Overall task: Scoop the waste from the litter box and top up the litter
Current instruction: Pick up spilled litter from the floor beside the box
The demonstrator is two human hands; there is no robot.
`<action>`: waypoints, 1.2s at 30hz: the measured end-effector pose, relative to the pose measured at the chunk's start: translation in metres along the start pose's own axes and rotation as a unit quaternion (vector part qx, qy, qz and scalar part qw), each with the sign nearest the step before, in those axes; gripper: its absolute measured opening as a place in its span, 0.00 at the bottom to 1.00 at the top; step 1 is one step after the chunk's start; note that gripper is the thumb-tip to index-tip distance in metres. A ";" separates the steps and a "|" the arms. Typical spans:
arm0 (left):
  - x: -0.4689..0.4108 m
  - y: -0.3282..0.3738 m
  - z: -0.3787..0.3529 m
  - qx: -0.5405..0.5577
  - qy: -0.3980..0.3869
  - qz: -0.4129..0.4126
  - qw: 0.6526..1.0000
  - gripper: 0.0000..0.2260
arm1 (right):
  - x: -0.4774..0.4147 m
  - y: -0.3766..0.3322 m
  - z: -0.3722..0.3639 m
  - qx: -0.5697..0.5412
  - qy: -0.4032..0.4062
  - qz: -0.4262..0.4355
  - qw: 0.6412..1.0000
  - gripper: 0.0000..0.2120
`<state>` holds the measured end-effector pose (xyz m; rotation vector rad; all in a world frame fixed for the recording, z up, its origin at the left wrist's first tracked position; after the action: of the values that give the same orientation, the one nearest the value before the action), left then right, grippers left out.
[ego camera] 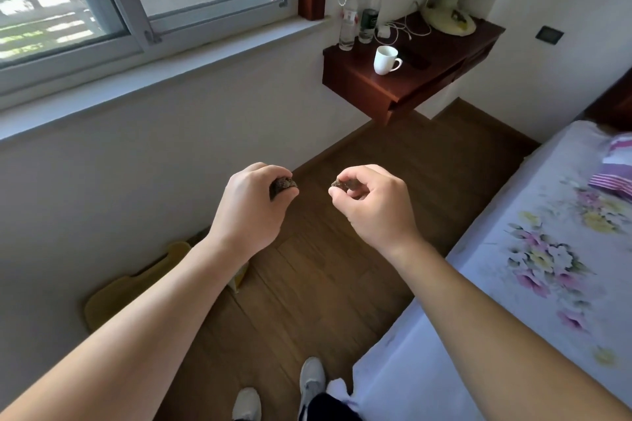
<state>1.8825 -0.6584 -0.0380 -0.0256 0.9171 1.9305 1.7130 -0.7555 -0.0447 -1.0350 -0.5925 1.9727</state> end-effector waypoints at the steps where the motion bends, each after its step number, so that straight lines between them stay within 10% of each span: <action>1: 0.004 0.003 -0.001 -0.001 0.004 0.005 1.000 0.10 | 0.001 0.001 0.003 -0.001 -0.005 0.005 1.000 0.04; 36: 0.269 0.219 0.000 -0.010 0.061 0.015 0.998 0.10 | 0.200 0.049 0.256 -0.050 -0.015 0.035 0.998 0.04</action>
<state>1.5696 -0.5115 -0.0115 -0.1435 0.9842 1.9820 1.4116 -0.6263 -0.0276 -1.1015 -0.6875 2.0397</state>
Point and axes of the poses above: each hand's wrist, its own x-axis away from the middle knuckle, its own z-axis out of the back of the hand, y = z × x, the point moved 1 cm from there along -x, towards the middle knuckle, and after that the axes turned 9 degrees about y, right-handed, at the moved point
